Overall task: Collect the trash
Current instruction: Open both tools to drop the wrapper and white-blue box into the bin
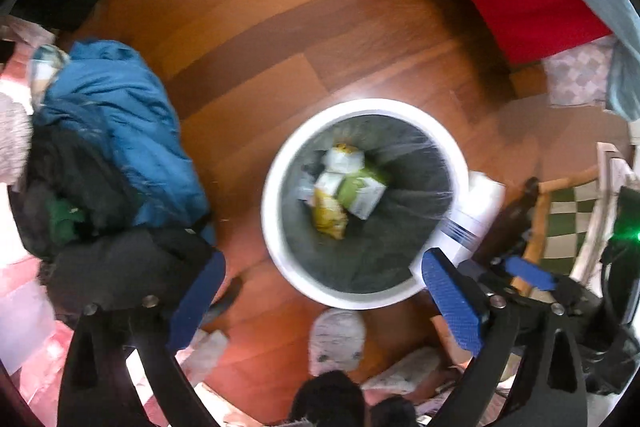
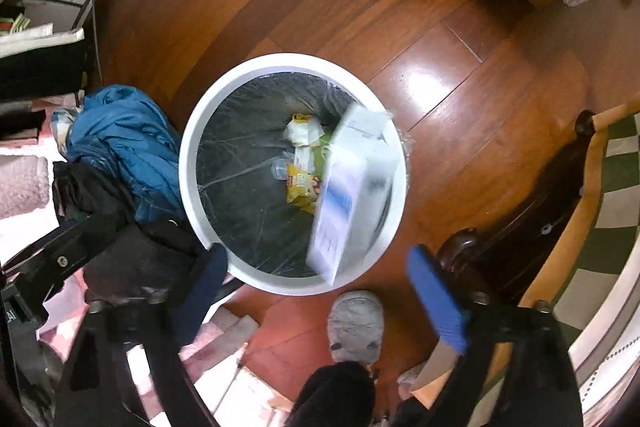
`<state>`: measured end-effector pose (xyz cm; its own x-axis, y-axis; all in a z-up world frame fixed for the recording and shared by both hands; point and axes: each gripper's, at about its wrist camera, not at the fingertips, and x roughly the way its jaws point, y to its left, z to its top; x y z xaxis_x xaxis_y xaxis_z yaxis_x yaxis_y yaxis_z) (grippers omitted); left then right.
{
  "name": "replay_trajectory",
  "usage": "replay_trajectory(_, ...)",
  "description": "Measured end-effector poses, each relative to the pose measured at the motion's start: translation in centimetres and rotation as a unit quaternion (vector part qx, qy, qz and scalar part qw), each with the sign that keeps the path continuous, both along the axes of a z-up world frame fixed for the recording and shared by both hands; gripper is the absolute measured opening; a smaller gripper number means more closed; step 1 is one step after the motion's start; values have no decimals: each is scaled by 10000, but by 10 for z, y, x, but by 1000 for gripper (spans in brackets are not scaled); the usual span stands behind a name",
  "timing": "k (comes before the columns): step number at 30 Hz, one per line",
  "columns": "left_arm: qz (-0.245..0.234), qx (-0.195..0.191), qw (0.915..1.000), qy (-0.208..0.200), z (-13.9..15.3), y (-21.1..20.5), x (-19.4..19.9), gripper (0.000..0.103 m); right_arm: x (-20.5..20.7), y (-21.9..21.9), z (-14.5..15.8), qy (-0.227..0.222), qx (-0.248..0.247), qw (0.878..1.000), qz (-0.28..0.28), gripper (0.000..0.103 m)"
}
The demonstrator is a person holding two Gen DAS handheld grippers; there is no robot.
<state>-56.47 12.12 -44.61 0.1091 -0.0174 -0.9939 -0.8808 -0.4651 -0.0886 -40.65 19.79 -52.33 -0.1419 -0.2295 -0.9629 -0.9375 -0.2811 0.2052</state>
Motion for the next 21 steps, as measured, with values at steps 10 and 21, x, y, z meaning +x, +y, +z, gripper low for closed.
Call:
replay_trajectory(10, -66, 83, 9953, 964, 33, -30, 7, 100, -3, -20, 36, -226, 526, 9977, 377, 101)
replay_trajectory(21, -100, 358, 9890, 1432, 90, -52, 30, 100, 15, -40, 109, -248, 1058, 9934, 355, 101)
